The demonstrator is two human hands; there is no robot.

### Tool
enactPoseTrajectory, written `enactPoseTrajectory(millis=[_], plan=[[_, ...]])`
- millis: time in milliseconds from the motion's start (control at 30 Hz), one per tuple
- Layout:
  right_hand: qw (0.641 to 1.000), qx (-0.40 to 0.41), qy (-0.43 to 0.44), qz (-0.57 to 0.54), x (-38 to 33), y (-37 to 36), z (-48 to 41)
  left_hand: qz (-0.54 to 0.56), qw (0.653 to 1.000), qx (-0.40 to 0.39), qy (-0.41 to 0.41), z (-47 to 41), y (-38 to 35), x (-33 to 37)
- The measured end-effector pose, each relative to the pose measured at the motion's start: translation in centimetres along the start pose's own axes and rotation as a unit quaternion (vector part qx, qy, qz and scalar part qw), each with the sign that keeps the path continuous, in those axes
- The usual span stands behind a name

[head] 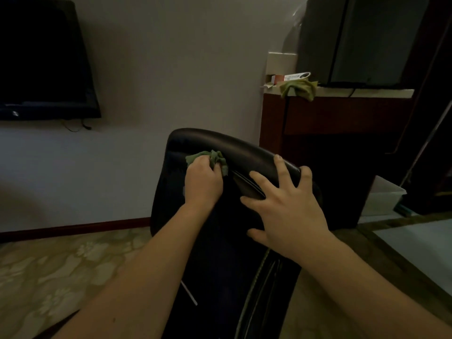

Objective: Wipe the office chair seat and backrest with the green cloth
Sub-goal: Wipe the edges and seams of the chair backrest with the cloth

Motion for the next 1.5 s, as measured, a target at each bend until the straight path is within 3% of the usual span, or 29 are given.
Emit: enactPoseTrajectory(millis=[300,400,567,867,1167,1500], plan=[[1.000,0.012,-0.004,-0.001,-0.3,0.9,0.7,-0.046,0.990,-0.076,-0.112,1.1,1.9,0.8],[1.000,0.008,-0.006,0.000,-0.5,0.9,0.7,-0.073,0.990,-0.091,-0.079,-0.8,2.6,-0.1],[1.000,-0.003,-0.015,0.004,-0.3,0.6,0.8,-0.026,0.998,-0.054,-0.035,0.0,1.6,0.2],[0.999,-0.013,-0.032,0.010,-0.9,1.2,1.6,-0.021,0.994,-0.039,-0.102,3.1,1.8,1.9],[0.997,0.001,-0.079,-0.015,-1.0,1.2,4.1,-0.032,0.995,-0.084,-0.034,3.5,2.0,2.5],[0.997,0.026,-0.055,-0.051,-1.1,1.4,4.8,-0.034,0.997,-0.061,0.018,3.8,1.2,2.8]])
Point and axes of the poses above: each hand's wrist, its own z-axis away from the middle knuckle, its own y-axis out of the back of the hand, x = y × z, the point moved 7 cm from there along -z, towards the middle knuckle, and after that the axes turned 2 degrees about -y, right-handed, at the moved point
